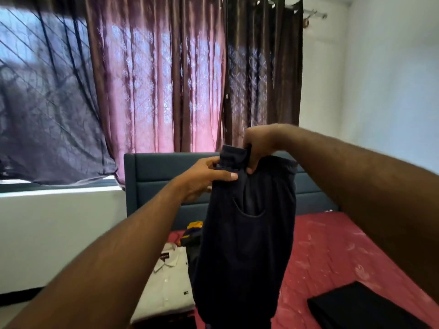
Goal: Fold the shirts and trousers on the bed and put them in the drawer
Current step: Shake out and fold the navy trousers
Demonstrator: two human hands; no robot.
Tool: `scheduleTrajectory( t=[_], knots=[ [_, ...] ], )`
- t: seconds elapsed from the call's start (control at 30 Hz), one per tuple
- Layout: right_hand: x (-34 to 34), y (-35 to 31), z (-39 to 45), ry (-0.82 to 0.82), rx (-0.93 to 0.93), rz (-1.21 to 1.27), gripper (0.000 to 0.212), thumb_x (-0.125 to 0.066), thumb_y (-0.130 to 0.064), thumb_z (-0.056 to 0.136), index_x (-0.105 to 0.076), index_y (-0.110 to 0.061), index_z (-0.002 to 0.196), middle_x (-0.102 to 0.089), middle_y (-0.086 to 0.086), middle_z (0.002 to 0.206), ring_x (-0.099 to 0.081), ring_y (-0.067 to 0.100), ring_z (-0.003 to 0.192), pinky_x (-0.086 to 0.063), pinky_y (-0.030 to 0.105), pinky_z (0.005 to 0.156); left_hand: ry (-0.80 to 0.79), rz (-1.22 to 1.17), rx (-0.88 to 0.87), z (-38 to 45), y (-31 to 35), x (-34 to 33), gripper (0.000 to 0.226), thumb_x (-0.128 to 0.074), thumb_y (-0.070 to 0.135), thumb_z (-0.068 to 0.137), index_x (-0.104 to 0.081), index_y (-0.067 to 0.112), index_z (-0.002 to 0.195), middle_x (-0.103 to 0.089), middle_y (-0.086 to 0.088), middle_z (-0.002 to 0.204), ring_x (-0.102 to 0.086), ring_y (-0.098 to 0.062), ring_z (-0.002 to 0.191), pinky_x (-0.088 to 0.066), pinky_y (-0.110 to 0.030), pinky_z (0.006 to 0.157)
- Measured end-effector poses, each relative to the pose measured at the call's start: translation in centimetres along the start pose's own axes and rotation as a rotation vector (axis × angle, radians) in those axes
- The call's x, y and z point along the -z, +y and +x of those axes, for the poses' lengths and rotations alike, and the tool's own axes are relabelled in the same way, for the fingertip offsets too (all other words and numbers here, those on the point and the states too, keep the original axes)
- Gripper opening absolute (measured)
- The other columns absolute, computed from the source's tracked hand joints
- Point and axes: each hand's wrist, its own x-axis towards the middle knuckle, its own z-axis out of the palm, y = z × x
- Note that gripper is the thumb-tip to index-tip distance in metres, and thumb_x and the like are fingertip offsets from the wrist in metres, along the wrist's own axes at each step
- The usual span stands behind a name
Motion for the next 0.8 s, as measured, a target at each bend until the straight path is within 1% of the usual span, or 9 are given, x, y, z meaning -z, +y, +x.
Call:
scheduleTrajectory(
  t=[0.07,0.13,0.27,0.4,0.5,0.57,0.63,0.7,0.8],
  knots=[
    [-3.2,1.0,-0.1,0.000,0.024,0.080,0.023,-0.088,-0.029,0.062,-0.069,-0.024,0.073,-0.063,-0.007,0.070,-0.056,0.010,0.063,-0.042,0.021,0.055,-0.057,0.032,0.088,-0.8,-1.4,-0.9,0.020,-0.075,0.019,0.080,-0.073,0.026,0.098,-0.073,0.004,0.092,-0.066,-0.013,0.085,-0.050,-0.033,0.077],
    [-7.0,2.1,-0.1,-0.026,0.059,0.240,0.022,-0.087,-0.029,0.064,-0.065,-0.026,0.068,-0.064,-0.007,0.071,-0.059,0.010,0.066,-0.047,0.023,0.059,0.101,0.015,0.045,-1.3,-3.2,-2.4,0.016,-0.073,0.004,0.080,-0.074,0.015,0.091,-0.073,0.002,0.079,-0.065,-0.013,0.074,-0.052,-0.025,0.066],
    [-17.6,5.7,-0.8,-0.333,0.057,0.614,0.023,-0.085,-0.020,0.071,-0.067,-0.023,0.085,-0.071,-0.004,0.087,-0.065,0.014,0.082,-0.056,0.038,0.081,0.203,-0.078,0.152,-3.6,-10.0,-3.7,0.016,-0.068,-0.005,0.078,-0.072,0.002,0.092,-0.073,-0.011,0.086,-0.068,-0.022,0.079,-0.057,-0.030,0.071],
    [-26.9,6.3,-2.3,-0.788,0.004,0.814,0.022,-0.068,-0.007,0.086,-0.066,-0.019,0.104,-0.070,-0.003,0.089,-0.064,0.009,0.069,-0.054,0.024,0.051,-0.257,-0.079,0.421,-6.4,-17.3,-2.4,0.028,-0.069,-0.004,0.076,-0.068,-0.003,0.104,-0.072,-0.008,0.094,-0.068,-0.018,0.084,-0.054,-0.022,0.070],
    [-30.6,4.0,-0.5,-1.073,-0.042,0.643,0.018,-0.065,-0.004,0.088,-0.065,-0.020,0.097,-0.066,-0.004,0.076,-0.057,0.005,0.052,-0.047,0.017,0.040,-0.569,0.292,0.615,-5.6,-21.4,-1.9,0.019,-0.071,-0.002,0.081,-0.070,0.006,0.098,-0.068,0.011,0.072,-0.059,-0.002,0.062,-0.041,-0.015,0.053],
    [-29.7,4.8,5.0,-0.791,-0.038,0.463,0.017,-0.070,-0.005,0.085,-0.066,-0.013,0.099,-0.067,0.000,0.078,-0.062,0.009,0.055,-0.047,0.018,0.042,-0.403,0.576,0.517,-1.1,-22.8,0.0,0.012,-0.076,0.002,0.076,-0.071,0.010,0.083,-0.064,0.009,0.064,-0.057,-0.007,0.062,-0.043,-0.022,0.053],
    [-24.2,6.8,12.0,-0.105,-0.034,0.335,0.023,-0.072,-0.006,0.077,-0.068,-0.009,0.099,-0.068,0.008,0.088,-0.067,0.021,0.077,-0.049,0.025,0.057,0.078,0.721,0.258,6.0,-19.9,2.9,0.017,-0.078,0.010,0.070,-0.070,0.002,0.083,-0.062,-0.004,0.070,-0.056,-0.016,0.072,-0.040,-0.031,0.060],
    [-14.8,8.7,17.2,0.494,-0.071,0.505,0.026,-0.075,-0.005,0.068,-0.068,-0.011,0.093,-0.063,0.006,0.087,-0.061,0.018,0.087,-0.046,0.028,0.070,0.533,0.648,-0.036,13.7,-12.0,6.4,0.025,-0.075,0.008,0.074,-0.069,-0.001,0.096,-0.062,-0.010,0.083,-0.053,-0.015,0.082,-0.037,-0.026,0.062],
    [0.5,10.1,19.8,0.901,-0.002,0.654,0.039,-0.081,-0.007,0.060,-0.070,-0.017,0.096,-0.060,-0.001,0.091,-0.055,0.014,0.086,-0.046,0.027,0.077,0.708,0.358,-0.346,21.1,1.4,10.8,0.031,-0.070,-0.002,0.077,-0.065,0.005,0.107,-0.063,-0.006,0.096,-0.056,-0.015,0.091,-0.049,-0.018,0.071]
  ],
)
